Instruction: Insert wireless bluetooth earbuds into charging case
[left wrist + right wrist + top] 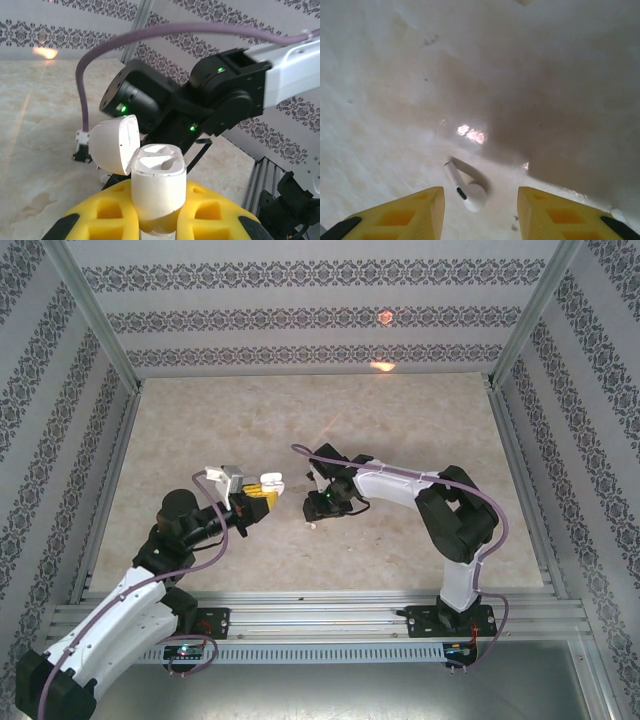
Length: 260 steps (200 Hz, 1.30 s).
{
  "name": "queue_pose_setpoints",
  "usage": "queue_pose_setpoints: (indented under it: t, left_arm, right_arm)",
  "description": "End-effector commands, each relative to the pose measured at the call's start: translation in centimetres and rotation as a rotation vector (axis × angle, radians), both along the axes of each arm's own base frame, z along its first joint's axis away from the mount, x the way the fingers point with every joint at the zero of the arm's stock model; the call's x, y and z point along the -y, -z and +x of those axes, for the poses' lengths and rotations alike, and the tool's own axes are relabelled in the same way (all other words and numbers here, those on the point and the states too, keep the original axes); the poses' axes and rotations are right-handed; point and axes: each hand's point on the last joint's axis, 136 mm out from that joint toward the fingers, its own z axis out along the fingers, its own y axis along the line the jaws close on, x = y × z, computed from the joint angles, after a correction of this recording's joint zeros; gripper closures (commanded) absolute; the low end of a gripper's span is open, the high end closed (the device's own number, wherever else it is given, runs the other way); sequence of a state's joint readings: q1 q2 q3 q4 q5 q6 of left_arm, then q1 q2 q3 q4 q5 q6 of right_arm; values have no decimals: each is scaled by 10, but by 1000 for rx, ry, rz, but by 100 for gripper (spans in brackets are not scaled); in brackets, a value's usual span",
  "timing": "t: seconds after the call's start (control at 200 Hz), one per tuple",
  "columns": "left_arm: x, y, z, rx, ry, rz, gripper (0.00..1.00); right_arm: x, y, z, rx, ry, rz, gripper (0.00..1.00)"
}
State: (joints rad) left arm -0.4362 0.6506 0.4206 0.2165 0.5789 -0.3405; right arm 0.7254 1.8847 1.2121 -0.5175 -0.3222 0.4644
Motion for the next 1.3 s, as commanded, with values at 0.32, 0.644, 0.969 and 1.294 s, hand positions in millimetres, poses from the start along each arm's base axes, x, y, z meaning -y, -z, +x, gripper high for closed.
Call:
queue_pose_setpoints:
  t: [0.32,0.644,0.969,1.294]
  left_arm:
    - [-2,0,0,11,-1,7,100]
    - [1,-1,3,12,6,12,100]
    - [2,2,8,7,6,18,100]
    - [5,1,11,6,11,20,100]
  right_arm:
    - [-28,-8,-34,24,-99,-16,83]
    - [-24,19,-34,-41,-70,-5,86]
    - [12,31,-26,-62,-36,-87,86]
    - [25,20,-3,-3,-52,-165,81]
